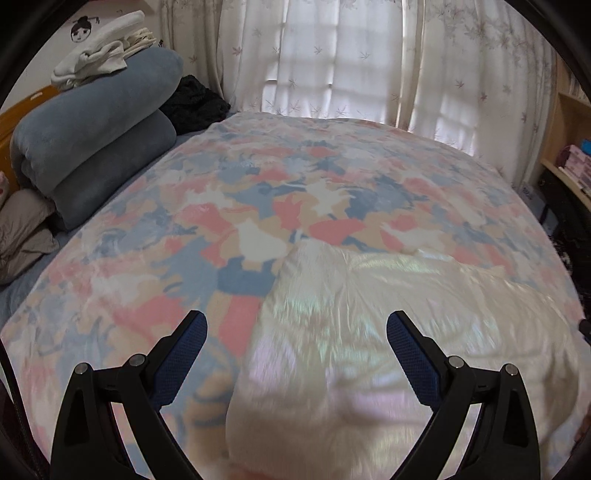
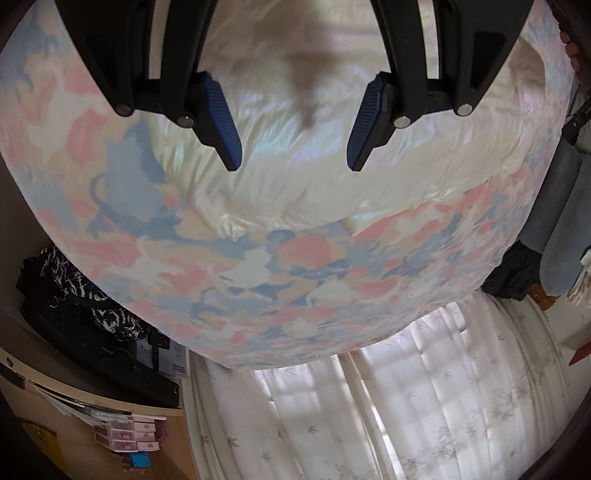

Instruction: Fold large clothes

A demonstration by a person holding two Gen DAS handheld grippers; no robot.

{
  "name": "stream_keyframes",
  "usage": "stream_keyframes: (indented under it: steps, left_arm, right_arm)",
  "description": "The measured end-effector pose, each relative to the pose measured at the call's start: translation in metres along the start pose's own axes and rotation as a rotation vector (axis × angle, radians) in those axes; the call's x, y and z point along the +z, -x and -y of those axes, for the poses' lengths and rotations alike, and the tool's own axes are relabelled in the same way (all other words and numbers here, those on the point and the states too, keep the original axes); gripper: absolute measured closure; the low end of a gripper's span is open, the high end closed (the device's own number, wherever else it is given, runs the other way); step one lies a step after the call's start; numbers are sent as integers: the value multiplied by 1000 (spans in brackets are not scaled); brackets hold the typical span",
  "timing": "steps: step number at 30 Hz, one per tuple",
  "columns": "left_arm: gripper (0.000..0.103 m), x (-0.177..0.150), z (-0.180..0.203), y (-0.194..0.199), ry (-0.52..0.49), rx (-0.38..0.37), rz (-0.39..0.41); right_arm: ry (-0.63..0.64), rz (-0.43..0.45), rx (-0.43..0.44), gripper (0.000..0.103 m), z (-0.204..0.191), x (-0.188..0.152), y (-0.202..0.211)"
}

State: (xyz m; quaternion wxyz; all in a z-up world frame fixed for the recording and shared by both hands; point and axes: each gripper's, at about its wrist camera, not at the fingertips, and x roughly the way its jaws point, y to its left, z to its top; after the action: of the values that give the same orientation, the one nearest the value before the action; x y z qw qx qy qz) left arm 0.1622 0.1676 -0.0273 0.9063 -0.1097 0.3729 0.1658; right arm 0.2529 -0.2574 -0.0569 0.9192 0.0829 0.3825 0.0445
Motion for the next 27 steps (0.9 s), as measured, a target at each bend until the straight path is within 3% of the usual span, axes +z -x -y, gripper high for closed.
stream_keyframes:
  steps: [9,17,22,27]
  left_arm:
    - [6,-53,-21,26,84,-143,-81]
    - [6,-138,-41,11,323,-465,-176]
    - [6,-180,-45,-11,407,-539,-213]
    - [6,-183,-45,-27,429,-554,-171]
  right_arm:
    - [30,-37,63,44,-25,-33,11]
    - [65,-26,165,44,-54,-78,25]
    - [78,-57,203,44,-67,-107,23]
    - [96,-68,208,44,-77,-121,21]
